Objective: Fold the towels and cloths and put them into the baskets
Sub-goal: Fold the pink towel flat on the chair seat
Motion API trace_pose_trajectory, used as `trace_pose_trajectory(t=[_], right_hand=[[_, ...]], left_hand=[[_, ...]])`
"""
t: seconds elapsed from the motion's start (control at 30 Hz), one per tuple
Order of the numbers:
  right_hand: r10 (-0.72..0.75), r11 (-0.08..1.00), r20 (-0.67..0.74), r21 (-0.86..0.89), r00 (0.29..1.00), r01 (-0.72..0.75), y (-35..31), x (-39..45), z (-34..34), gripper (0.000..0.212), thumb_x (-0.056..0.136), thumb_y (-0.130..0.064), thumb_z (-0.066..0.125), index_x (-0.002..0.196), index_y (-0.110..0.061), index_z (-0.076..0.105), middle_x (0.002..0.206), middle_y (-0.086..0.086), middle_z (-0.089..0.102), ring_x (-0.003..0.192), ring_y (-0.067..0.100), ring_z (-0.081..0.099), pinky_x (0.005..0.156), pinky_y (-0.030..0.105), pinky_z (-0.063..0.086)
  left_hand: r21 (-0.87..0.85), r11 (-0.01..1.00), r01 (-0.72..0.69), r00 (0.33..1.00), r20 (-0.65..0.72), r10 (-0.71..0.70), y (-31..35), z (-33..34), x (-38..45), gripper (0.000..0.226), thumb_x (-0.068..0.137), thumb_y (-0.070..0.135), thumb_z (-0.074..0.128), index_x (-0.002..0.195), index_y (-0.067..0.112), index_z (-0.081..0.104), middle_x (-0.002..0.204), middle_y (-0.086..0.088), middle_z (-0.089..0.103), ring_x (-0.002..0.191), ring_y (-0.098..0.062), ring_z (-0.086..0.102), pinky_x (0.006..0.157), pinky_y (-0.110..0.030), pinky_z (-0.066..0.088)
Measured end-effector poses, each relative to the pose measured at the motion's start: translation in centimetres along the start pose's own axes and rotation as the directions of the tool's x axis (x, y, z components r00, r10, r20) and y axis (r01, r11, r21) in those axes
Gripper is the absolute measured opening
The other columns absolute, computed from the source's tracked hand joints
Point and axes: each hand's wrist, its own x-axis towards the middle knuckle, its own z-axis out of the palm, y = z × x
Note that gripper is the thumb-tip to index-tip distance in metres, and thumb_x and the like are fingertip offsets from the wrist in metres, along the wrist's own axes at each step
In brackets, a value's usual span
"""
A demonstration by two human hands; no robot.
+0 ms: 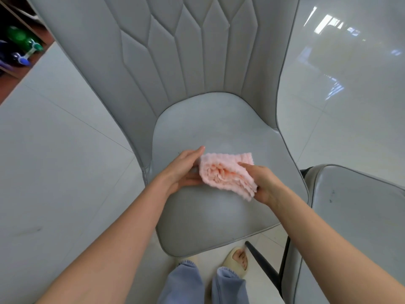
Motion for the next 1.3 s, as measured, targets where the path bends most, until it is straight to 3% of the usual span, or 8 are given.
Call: trace_pose_trajectory(t=[0.17,0.6,0.8,1.0,1.07,1.17,1.23,1.3], right_hand=[[0.049,0.998,-0.034,0.045,0.998,-0.048,-1.1,-0.5,-0.4,0.038,0.095,-0.013,0.055,0.126,0.008,0.051,0.115,0.024,0.065,0.099,0.033,0.066,0.066,0.036,0.054],[-0.102,0.988,-0.110,0.106,0.989,0.113,-2.8,-4.0,-0.3,0.021,0.095,-0.008,0.055,0.108,0.009,0.056,0.094,0.024,0.063,0.080,0.032,0.062,0.067,0.039,0.050],[-0.433,0.898,-0.059,0.055,0.899,0.436,-1.3,-3.5,-0.2,0.026,0.090,-0.008,0.062,0.113,-0.007,0.053,0.110,0.012,0.065,0.096,0.025,0.064,0.088,0.044,0.052],[-0.366,0.879,0.224,-0.236,0.903,0.415,1.9,-0.9,0.3,0.037,0.089,-0.004,0.062,0.121,-0.014,0.045,0.118,0.013,0.061,0.096,0.021,0.063,0.086,0.037,0.054],[-0.475,0.734,0.110,-0.497,0.873,0.462,3.6,0.4,1.1,0.042,0.089,-0.006,0.059,0.126,-0.013,0.042,0.124,0.015,0.057,0.100,0.024,0.059,0.090,0.041,0.049],[-0.779,0.365,0.030,-0.790,0.627,0.492,5.6,1.6,2.9,0.048,0.093,-0.016,0.049,0.138,-0.004,0.040,0.142,0.017,0.044,0.129,0.031,0.043,0.110,0.039,0.031],[-0.865,0.074,0.213,-0.841,0.454,0.536,6.3,2.0,4.1,0.051,0.097,-0.026,0.037,0.143,-0.004,0.038,0.152,0.015,0.033,0.141,0.029,0.028,0.115,0.035,0.018],[-0.802,-0.168,0.444,-0.809,0.400,0.563,7.1,3.2,4.8,0.054,0.099,-0.032,0.031,0.147,-0.008,0.032,0.156,0.009,0.024,0.145,0.024,0.019,0.117,0.032,0.010]], left_hand=[[0.007,0.980,-0.197,0.966,0.174,0.193,0.9,-0.6,-4.2,0.071,0.074,0.033,0.076,0.139,0.033,0.046,0.147,0.006,0.035,0.129,-0.020,0.049,0.081,-0.040,0.058],[0.439,0.694,-0.571,0.796,0.088,0.599,2.1,1.7,-5.7,0.033,0.090,-0.006,0.047,0.111,0.005,0.070,0.131,0.005,0.060,0.122,-0.007,0.054,0.090,-0.011,0.047],[-0.366,0.867,-0.339,0.941,-0.122,0.317,-0.5,2.3,-5.8,0.014,0.091,0.023,0.055,0.095,0.011,0.061,0.112,0.000,0.058,0.088,-0.011,0.065,0.070,-0.031,0.049],[0.045,0.970,-0.239,0.890,-0.390,0.238,-2.7,0.2,-1.9,0.053,0.089,0.023,0.067,0.134,0.013,0.043,0.125,-0.009,0.060,0.106,-0.021,0.062,0.094,-0.040,0.050],[0.253,0.942,-0.220,0.824,-0.468,0.318,-4.3,-0.5,-1.3,0.057,0.090,0.018,0.064,0.140,0.012,0.037,0.135,-0.010,0.054,0.117,-0.025,0.056,0.101,-0.038,0.044],[0.663,0.724,-0.189,0.606,-0.501,0.617,-6.5,-1.1,-0.9,0.054,0.095,0.012,0.051,0.145,0.006,0.032,0.148,-0.014,0.038,0.135,-0.030,0.039,0.112,-0.036,0.028],[0.872,0.448,-0.198,0.496,-0.305,0.813,-7.5,-1.2,-0.3,0.050,0.097,0.020,0.039,0.145,0.005,0.035,0.151,-0.017,0.035,0.138,-0.032,0.034,0.113,-0.038,0.023],[0.958,0.223,-0.181,0.519,-0.099,0.849,-8.5,-1.5,0.9,0.054,0.098,0.033,0.030,0.147,0.009,0.031,0.153,-0.016,0.032,0.141,-0.031,0.027,0.113,-0.041,0.019]])
